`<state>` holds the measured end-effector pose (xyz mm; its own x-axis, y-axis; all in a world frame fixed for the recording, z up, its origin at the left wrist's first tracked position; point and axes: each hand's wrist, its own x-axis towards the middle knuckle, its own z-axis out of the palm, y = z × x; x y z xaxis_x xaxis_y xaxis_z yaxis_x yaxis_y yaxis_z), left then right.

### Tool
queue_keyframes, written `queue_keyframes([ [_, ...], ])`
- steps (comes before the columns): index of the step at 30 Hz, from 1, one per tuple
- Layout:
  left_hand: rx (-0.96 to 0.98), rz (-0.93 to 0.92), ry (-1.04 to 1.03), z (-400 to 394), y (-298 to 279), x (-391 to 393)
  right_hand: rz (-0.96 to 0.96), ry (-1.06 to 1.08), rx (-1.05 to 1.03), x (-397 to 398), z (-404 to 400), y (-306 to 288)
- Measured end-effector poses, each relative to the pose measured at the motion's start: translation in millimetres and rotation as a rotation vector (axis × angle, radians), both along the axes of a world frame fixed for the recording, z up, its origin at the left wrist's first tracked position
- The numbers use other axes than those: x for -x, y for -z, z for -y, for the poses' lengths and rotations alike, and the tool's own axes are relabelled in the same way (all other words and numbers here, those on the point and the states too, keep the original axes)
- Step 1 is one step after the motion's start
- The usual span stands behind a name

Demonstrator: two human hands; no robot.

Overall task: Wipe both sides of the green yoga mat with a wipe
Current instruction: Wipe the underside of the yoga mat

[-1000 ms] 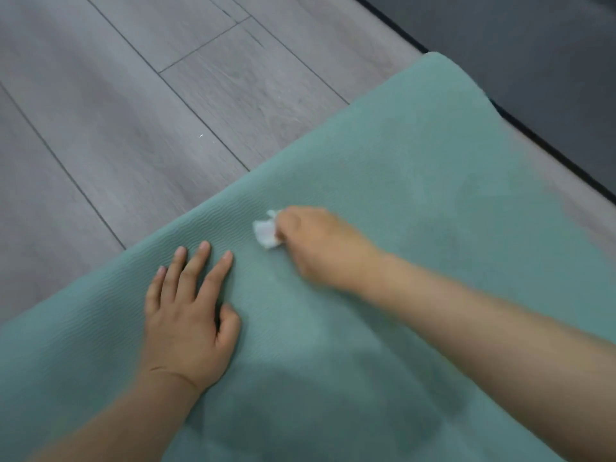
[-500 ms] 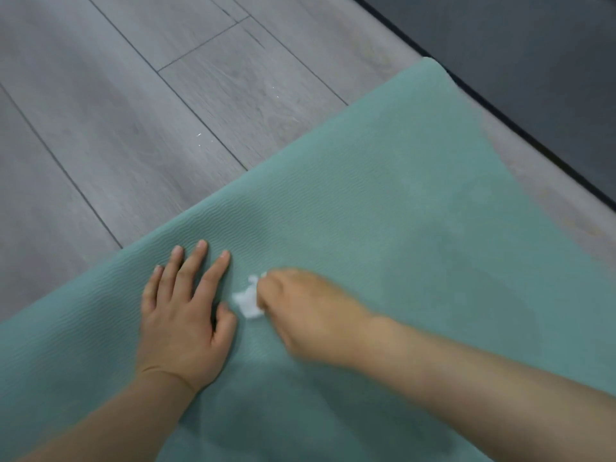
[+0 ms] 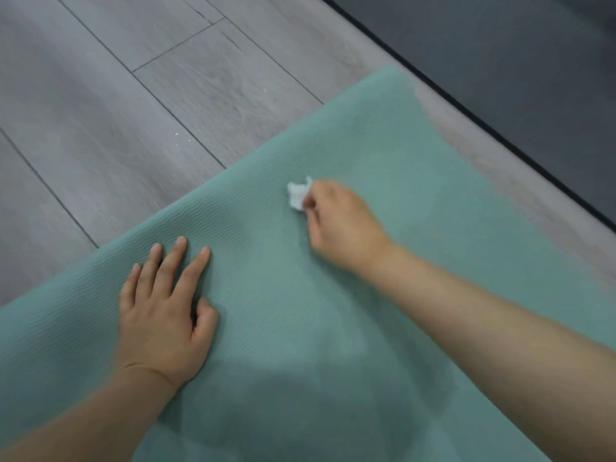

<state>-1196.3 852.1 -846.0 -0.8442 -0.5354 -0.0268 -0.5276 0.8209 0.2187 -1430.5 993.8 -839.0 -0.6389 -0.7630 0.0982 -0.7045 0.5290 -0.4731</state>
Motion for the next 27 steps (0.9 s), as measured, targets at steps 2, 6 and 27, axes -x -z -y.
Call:
queue_keyframes([
  [2,0.005,0.000,-0.008,-1.2,0.6,-0.7,0.079,-0.507,-0.073,-60.0,-10.8,-8.0],
  [6,0.004,0.003,-0.006,-0.6,0.6,0.3,0.007,-0.382,-0.125,-0.3,-16.8,-7.2],
  [27,-0.004,0.012,-0.007,-1.6,0.4,-0.9,-0.073,0.321,-0.094,114.8,-68.7,-5.3],
])
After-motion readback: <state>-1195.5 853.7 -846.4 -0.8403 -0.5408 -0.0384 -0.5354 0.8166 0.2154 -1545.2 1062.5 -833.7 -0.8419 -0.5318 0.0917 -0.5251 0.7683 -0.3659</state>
